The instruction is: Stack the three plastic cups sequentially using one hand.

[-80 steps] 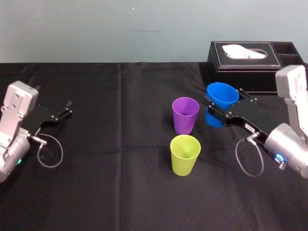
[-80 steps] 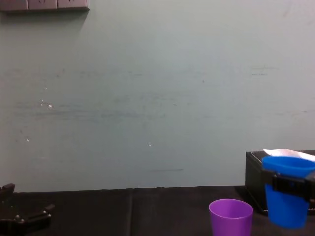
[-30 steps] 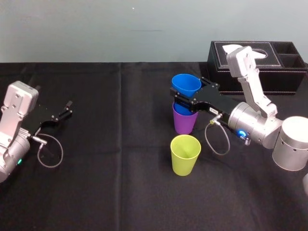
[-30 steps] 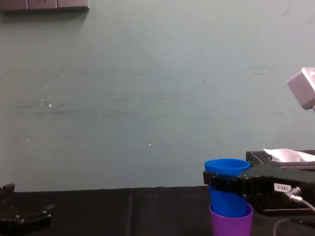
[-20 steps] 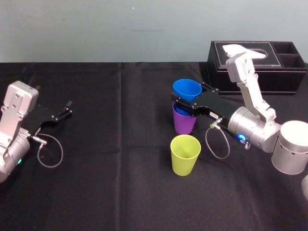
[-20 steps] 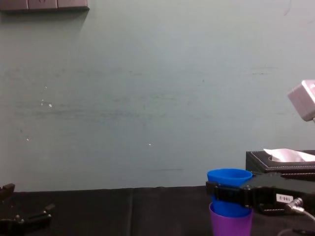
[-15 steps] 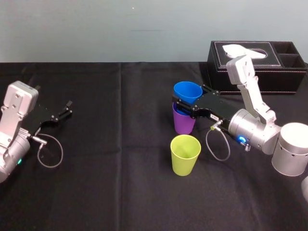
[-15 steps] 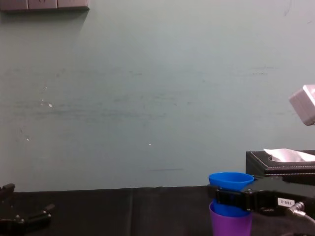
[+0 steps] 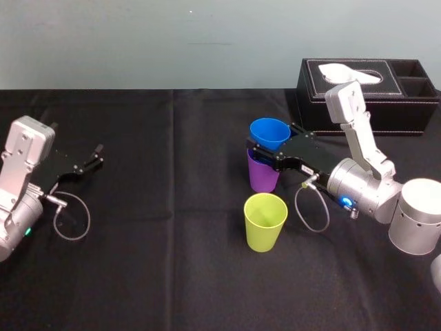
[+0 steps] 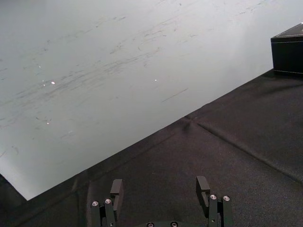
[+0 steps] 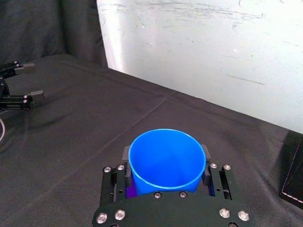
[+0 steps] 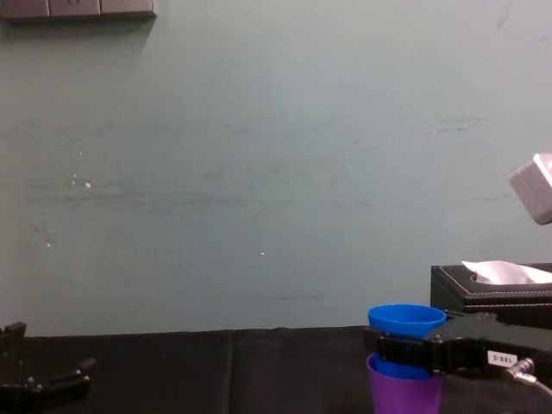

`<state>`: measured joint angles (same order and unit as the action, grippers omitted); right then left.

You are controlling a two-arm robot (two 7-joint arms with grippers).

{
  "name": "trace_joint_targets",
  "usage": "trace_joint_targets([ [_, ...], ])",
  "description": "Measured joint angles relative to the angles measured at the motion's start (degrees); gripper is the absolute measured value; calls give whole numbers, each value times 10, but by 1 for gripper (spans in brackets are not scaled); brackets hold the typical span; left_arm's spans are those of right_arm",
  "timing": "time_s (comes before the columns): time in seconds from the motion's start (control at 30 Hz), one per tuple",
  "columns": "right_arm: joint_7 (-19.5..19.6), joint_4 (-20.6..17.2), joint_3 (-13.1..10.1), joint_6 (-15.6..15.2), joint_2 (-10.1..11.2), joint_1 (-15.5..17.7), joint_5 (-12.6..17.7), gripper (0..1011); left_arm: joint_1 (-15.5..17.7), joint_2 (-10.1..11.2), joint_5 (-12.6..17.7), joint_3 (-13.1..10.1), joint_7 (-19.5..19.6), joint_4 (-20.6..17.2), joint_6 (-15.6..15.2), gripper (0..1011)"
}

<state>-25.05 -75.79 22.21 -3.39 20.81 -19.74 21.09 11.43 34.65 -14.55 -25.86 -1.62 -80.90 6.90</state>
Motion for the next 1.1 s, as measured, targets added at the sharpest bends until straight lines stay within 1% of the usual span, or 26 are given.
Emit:
trace_joint_targets([
  [0.27, 0, -1, 0, -1, 0, 0, 0, 972, 0, 0, 0, 0, 0, 0, 0, 1011],
  [0.33, 0, -1, 0, -1, 0, 0, 0, 1003, 0, 0, 0, 0, 0, 0, 0, 1011],
  [0.43, 1, -2, 0, -1, 1, 0, 0, 1003, 0, 0, 0, 0, 0, 0, 0, 1011],
  [0.53, 10, -34, -11, 2, 8, 16, 0, 1003, 0, 0, 0, 0, 0, 0, 0, 1011],
  [0.57, 10, -34, -11, 2, 8, 16, 0, 1003, 0, 0, 0, 0, 0, 0, 0, 1011],
  [0.6, 16, -51, -16, 2, 12, 24, 0, 1003, 0, 0, 0, 0, 0, 0, 0, 1011],
  [0.7, 27, -82, -27, 0, 21, 40, 0, 1003, 0, 0, 0, 0, 0, 0, 0, 1011],
  [0.73, 32, -99, -34, -2, 27, 49, 0, 1003, 0, 0, 0, 0, 0, 0, 0, 1012],
  [0.87, 39, -130, -46, -3, 38, 72, 0, 1003, 0, 0, 0, 0, 0, 0, 0, 1011],
  [0.9, 42, -145, -54, -3, 44, 85, 1, 1003, 0, 0, 0, 0, 0, 0, 0, 1011],
  [0.97, 45, -159, -60, -3, 51, 98, 1, 1003, 0, 0, 0, 0, 0, 0, 0, 1011],
  [1.0, 46, -172, -68, -2, 58, 112, 2, 1003, 0, 0, 0, 0, 0, 0, 0, 1012],
  [1.07, 47, -183, -75, -1, 63, 126, 4, 1003, 0, 0, 0, 0, 0, 0, 0, 1011],
  [1.1, 48, -195, -83, 1, 70, 141, 5, 1003, 0, 0, 0, 0, 0, 0, 0, 1011],
])
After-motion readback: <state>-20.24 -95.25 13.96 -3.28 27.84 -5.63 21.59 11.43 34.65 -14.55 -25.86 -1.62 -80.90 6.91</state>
